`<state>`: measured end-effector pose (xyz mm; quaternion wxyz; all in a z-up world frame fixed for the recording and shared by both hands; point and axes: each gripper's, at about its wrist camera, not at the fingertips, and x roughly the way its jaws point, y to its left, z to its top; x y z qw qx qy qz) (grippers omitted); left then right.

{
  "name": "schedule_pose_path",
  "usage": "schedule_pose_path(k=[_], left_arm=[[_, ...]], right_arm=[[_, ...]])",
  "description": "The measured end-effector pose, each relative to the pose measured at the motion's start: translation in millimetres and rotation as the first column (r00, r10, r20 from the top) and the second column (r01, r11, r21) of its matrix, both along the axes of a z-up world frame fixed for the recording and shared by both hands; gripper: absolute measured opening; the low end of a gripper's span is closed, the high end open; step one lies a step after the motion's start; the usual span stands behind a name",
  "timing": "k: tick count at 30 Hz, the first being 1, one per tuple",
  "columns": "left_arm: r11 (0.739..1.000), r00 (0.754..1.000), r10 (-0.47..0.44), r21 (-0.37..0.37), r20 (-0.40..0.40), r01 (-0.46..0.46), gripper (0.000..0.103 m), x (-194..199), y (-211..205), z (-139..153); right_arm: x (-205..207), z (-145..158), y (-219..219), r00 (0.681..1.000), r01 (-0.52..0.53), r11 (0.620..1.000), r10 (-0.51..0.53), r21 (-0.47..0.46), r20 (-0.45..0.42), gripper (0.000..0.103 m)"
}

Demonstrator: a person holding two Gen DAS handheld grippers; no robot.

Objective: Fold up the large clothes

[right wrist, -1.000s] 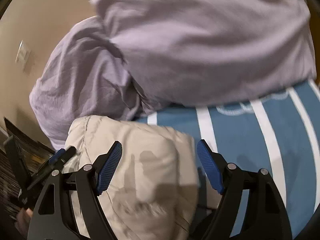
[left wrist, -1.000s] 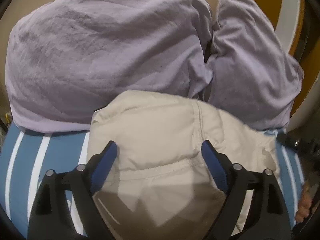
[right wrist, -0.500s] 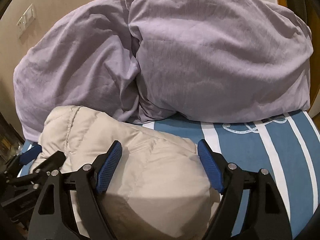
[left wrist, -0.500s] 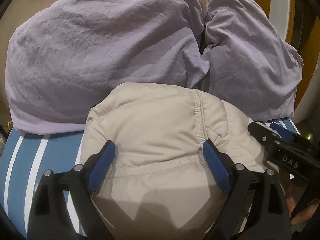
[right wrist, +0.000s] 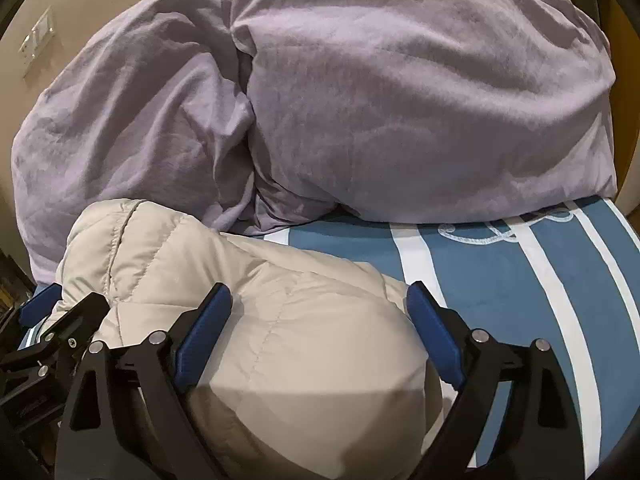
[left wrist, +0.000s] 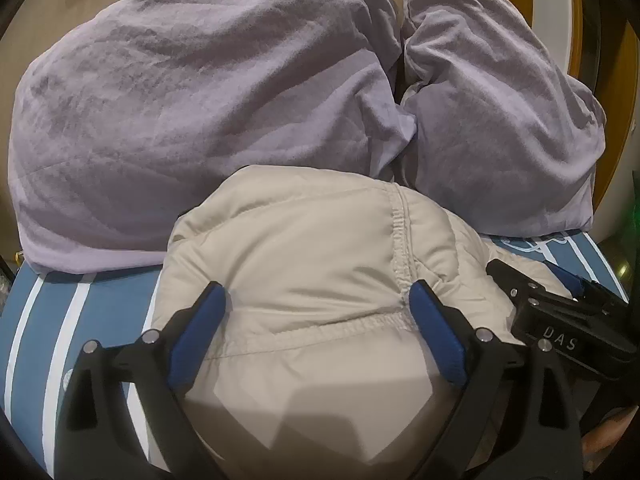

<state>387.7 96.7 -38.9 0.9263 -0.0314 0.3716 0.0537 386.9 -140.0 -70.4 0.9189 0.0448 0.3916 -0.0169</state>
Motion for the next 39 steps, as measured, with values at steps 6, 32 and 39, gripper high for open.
schedule_pose_path(k=[6,32,39], left_arm=[[1.0,1.0,0.002,0.004,-0.006,-0.002,0.093,3.1,-0.4,-2.5],[0.986,0.995,0.02,-0.162,-0.096,-0.035,0.099,-197.4,-2.6,49.6],[0.98,0.995,0.023,-0.194,-0.098,-0.042,0.099,-244.1,-10.9,53.8]], right_arm=[[-0.4,1.9,3.1,1.0,0.003,1.0,-0.004,-0.03,-0.005,0.091],[-192.4,68.1,21.6,0.98,-0.146,0.989,0.147,0.024,-0.131,0.102],[-235.2,64.0,23.5,0.975,-0.153,0.988,0.155,0.02,-0.161,0.102]])
